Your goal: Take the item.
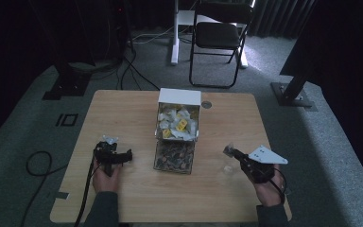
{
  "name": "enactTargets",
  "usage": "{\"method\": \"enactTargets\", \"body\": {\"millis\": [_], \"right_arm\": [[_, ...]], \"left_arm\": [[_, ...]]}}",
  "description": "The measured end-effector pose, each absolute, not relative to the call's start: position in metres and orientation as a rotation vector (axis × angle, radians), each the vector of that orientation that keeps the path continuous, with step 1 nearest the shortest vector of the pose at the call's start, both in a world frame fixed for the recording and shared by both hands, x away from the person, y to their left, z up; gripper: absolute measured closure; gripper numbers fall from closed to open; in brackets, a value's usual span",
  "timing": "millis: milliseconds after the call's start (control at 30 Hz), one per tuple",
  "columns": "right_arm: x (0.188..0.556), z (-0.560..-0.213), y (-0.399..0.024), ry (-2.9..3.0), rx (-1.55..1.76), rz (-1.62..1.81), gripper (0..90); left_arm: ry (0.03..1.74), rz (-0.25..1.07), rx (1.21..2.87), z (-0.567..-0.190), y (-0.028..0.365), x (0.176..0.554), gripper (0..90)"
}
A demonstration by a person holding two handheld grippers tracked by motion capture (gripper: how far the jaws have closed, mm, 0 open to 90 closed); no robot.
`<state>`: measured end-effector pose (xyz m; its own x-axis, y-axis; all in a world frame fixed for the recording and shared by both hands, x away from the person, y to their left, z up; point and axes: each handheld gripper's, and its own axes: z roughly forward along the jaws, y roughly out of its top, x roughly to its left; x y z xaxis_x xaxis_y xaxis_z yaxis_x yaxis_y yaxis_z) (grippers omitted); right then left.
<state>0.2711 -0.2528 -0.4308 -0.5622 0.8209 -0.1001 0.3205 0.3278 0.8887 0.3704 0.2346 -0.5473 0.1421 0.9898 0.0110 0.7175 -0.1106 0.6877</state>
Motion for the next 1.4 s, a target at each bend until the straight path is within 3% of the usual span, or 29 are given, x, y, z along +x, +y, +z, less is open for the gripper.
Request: {"method": "enactTargets", "body": {"millis": [367,833,867,900,933,1000,1100,1267,1400], "right_arm": [[0.267,-0.438,-0.272,2.024,1.052,1.162,90.0],[0.266,-0.448,-0.269,2.058,1.06,1.153,90.0],[0.267,-0.449,-0.269,2.063,1.059,1.147,87.5],[0.267,-0.45,-0.269,2.058,1.065,1.144,78.2],[0.267,-0.45,-0.269,2.058,1.065,1.144,78.2],[0.268,-0.451,-0.269,2.052,1.084,1.145,62.6],[0.269,-0.451,-0.268,2.048,1.088,1.148,50.0],[0.27,-0.451,-0.266,2.043,1.086,1.137,40.0],[0.27,-0.452,-0.268,2.041,1.1,1.135,39.3]], "left_arm": [[1.63,0.662,1.889,-0.547,0.235,0.37,3.0],[1.63,0.661,1.889,-0.547,0.235,0.37,3.0],[1.63,0.661,1.889,-0.547,0.235,0.37,3.0],[1.63,0.662,1.889,-0.547,0.235,0.37,3.0],[1.63,0.662,1.889,-0.547,0.235,0.37,3.0],[1.63,0.662,1.889,-0.547,0.235,0.37,3.0],[1.63,0.661,1.889,-0.547,0.235,0.37,3.0],[1.63,0.661,1.89,-0.547,0.235,0.37,3.0],[1.63,0.661,1.889,-0.547,0.235,0.37,3.0]]}}
